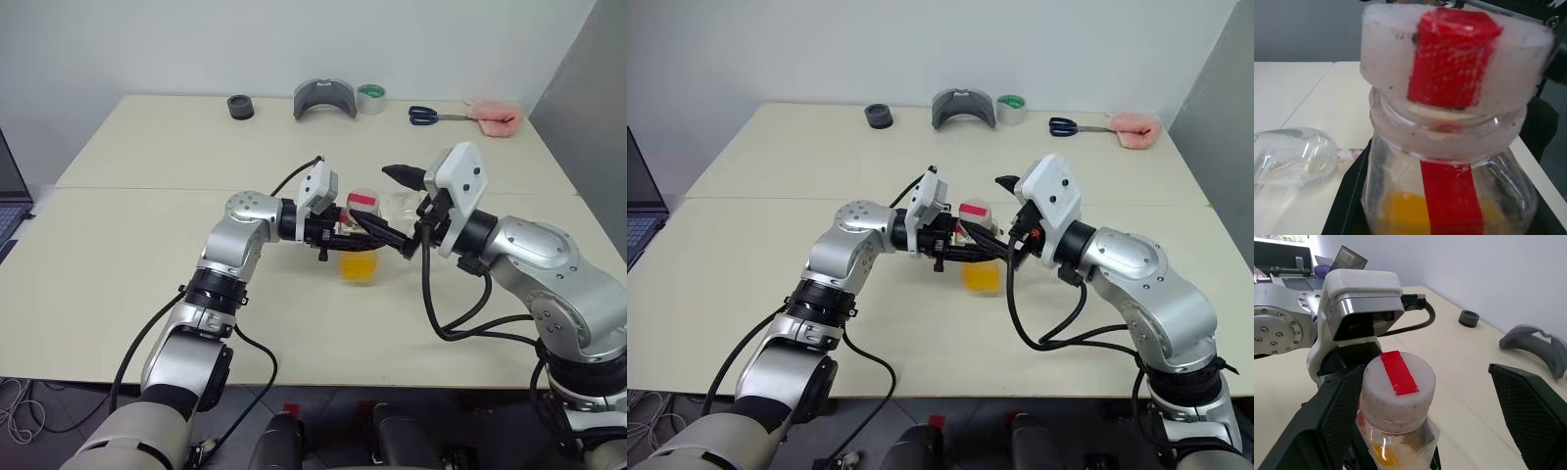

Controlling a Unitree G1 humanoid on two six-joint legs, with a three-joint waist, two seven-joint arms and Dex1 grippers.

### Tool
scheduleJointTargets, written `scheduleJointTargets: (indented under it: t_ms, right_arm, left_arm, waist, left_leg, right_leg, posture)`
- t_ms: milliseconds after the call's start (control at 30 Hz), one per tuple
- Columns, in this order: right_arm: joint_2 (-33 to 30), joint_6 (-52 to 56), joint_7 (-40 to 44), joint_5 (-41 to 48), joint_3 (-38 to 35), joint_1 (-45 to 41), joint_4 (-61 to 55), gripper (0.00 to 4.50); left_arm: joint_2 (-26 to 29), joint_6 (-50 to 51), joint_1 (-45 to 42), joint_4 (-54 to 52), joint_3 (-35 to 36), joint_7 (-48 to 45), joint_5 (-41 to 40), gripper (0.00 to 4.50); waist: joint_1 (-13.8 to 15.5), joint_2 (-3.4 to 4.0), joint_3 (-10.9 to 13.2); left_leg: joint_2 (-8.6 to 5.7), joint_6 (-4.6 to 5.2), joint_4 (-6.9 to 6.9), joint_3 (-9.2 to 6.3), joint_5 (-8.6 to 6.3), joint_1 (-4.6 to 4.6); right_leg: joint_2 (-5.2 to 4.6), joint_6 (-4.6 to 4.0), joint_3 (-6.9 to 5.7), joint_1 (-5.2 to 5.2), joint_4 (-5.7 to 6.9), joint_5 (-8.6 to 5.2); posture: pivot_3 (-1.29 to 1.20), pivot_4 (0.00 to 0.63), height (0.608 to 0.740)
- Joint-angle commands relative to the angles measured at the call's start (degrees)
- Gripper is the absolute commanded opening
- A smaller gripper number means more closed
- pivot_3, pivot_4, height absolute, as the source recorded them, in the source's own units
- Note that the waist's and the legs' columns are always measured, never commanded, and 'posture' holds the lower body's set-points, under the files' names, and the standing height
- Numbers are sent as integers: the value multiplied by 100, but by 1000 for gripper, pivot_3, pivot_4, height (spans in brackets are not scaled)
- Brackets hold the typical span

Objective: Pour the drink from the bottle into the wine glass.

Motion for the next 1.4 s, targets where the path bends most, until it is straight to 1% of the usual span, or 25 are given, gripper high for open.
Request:
scheduleJointTargets:
  t_ms: [33,567,800,1000,1267,1400]
  right_arm:
    - [-89,-6,-40,22,-287,20,-139,4298]
    - [-132,28,1,145,-330,51,-209,4298]
    - [81,342,-48,790,-564,12,-348,4298]
    - [29,530,-54,1075,-609,-28,-351,4298]
    - [4,513,-116,1132,-590,-72,-237,4298]
    - [-39,547,-19,1250,-604,-124,-137,4298]
  left_arm:
    - [45,-54,-39,-265,16,-67,-100,1761]
    - [53,-64,-34,-261,25,-59,-100,1761]
    - [45,-71,-48,-243,30,-50,-99,1761]
    - [41,-61,-52,-252,32,-32,-99,1761]
    - [58,-79,-47,-284,11,-42,-79,1761]
    - [57,-94,-46,-282,12,-45,-83,1761]
  waist:
    - [0,0,0]
    - [0,0,0]
    - [0,0,0]
    - [0,0,0]
    - [0,0,0]
    - [0,0,0]
  left_leg:
    - [0,0,0,0,0,0]
    - [0,0,0,0,0,0]
    - [0,0,0,0,0,0]
    - [0,0,0,0,0,0]
    - [0,0,0,0,0,0]
    - [0,1,0,0,0,0]
  right_leg:
    - [0,0,0,0,0,0]
    - [0,0,0,0,0,0]
    - [0,0,0,0,0,0]
    - [0,0,0,0,0,0]
    - [0,0,0,0,0,0]
    - [0,0,0,0,0,0]
  posture:
    - [0,150,740]
    - [0,150,740]
    - [0,150,740]
    - [0,150,740]
    - [0,150,740]
    - [0,150,740]
